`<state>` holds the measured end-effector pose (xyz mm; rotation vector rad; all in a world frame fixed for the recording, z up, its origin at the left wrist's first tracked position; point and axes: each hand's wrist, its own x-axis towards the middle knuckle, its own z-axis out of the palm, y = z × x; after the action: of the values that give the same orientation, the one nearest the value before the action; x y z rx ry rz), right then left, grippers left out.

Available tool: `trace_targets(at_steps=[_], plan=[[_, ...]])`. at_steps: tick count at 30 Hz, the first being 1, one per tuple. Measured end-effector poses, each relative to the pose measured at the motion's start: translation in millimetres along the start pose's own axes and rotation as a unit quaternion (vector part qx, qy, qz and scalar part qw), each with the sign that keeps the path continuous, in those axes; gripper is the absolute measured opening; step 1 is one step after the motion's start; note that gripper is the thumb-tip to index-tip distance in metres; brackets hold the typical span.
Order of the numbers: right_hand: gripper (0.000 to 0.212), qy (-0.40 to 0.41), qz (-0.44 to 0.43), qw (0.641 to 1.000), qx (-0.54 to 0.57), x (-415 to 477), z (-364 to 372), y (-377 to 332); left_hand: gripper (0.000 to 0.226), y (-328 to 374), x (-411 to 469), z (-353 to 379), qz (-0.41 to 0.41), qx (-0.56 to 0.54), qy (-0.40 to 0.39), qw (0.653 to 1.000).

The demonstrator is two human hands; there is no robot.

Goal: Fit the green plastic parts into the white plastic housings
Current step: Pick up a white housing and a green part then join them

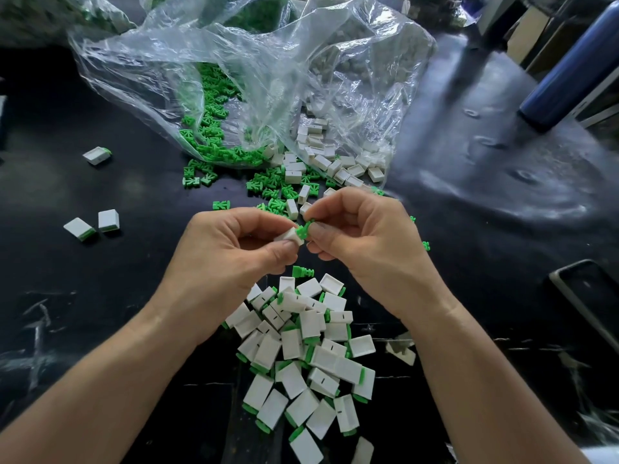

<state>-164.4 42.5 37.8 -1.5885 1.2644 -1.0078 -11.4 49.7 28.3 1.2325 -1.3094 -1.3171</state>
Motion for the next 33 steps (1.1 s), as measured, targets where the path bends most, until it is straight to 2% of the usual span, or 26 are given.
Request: trace_targets(at_steps=[3,12,15,19,23,25,27,30,33], plan=[[0.028,0.004,-0.012,0.999,-0.035,-0.4,1.5,0.1,0.012,2.1,-0.4,1.8,0.004,-0.007,-0.009,1.000],[0.018,0.005,-0.003,1.000,-0.018,0.2,-3.3,1.2,0.009,1.8,-0.9,2.0,0.011,-0.003,0.006,1.000],[0.016,0.010,-0.007,0.998,-0.055,-1.0,-0.4,2.5,0.012,1.3,-1.7,1.3,0.020,0.016,0.004,1.000],[0.013,0.007,-0.024,0.994,-0.105,-0.8,3.2,4.0,0.025,-1.1,-1.8,0.1,0.041,0.061,0.018,0.997],[0.013,-0.001,-0.038,0.990,-0.137,-2.2,4.1,2.2,0.027,-1.5,-2.7,1.2,0.052,0.101,0.019,0.993],[0.014,0.007,-0.041,0.994,-0.105,-2.0,4.5,1.2,0.024,-1.0,-1.5,1.0,0.054,0.081,0.022,0.995],[0.017,-0.002,-0.022,1.000,-0.009,-2.0,4.2,-1.5,0.021,-0.2,0.0,-0.1,0.051,0.037,0.025,0.998],[0.015,-0.040,0.024,0.991,0.129,-2.3,2.3,-4.1,0.014,1.6,-1.1,-0.7,0.058,0.012,0.007,0.998],[0.010,-0.050,0.056,0.984,0.164,-2.4,0.0,-3.7,0.018,3.0,-3.1,0.3,0.083,0.009,-0.002,0.997]])
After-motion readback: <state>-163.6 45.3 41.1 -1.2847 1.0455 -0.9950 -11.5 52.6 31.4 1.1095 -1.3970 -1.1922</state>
